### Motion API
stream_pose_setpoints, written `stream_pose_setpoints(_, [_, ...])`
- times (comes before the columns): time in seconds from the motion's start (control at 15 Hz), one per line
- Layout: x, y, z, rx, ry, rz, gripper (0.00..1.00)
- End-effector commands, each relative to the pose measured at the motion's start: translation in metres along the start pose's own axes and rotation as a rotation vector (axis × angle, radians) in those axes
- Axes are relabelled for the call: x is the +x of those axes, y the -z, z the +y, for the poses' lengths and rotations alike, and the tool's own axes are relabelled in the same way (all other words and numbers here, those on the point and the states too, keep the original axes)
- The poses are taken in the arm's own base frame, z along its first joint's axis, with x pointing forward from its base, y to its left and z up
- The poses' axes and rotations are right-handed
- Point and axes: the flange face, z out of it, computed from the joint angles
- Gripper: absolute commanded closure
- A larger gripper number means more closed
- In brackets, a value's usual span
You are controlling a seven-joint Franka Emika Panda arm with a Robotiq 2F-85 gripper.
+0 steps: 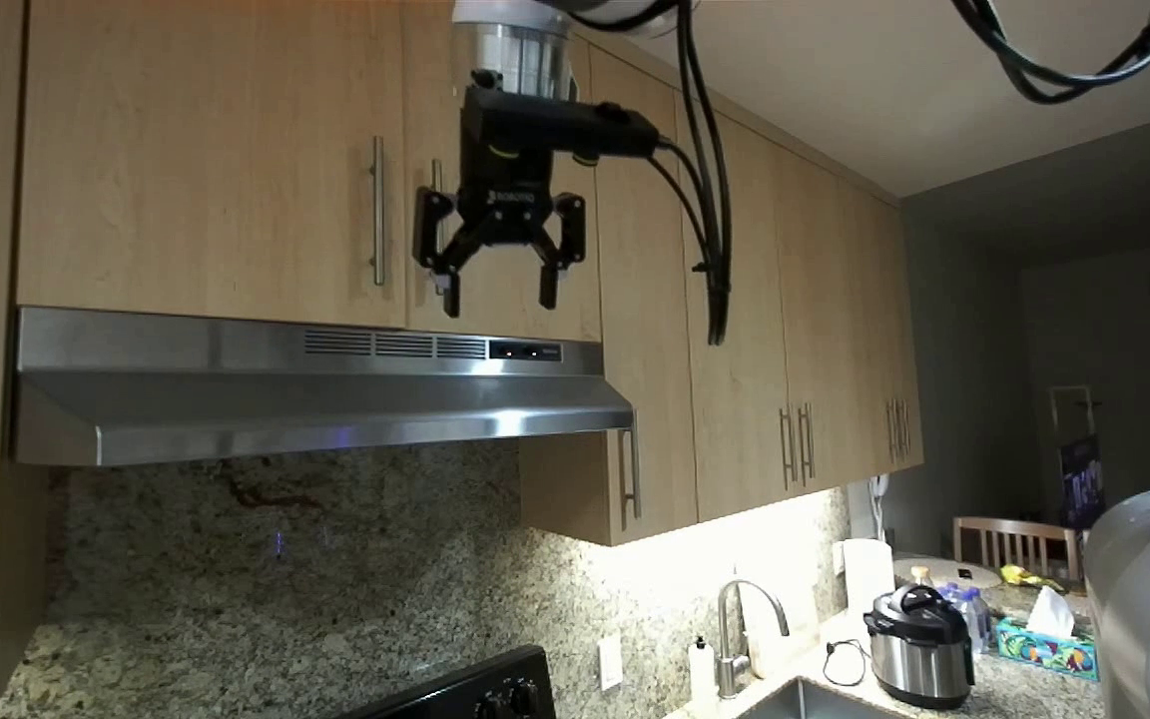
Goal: Close the top left cabinet door
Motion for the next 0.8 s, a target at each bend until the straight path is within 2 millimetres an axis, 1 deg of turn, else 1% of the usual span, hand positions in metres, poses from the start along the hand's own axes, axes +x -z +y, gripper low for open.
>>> stream_pose_setpoints(0.0, [-0.031,-0.022,0.022,-0.035,0.125,-0.096,0.00])
stream_pose_setpoints(0.33, [-0.064,-0.051,0.044,-0.015,0.292,-0.200,0.00])
stream_pose_setpoints(0.73, [-0.098,-0.080,0.066,0.079,0.408,-0.277,0.00])
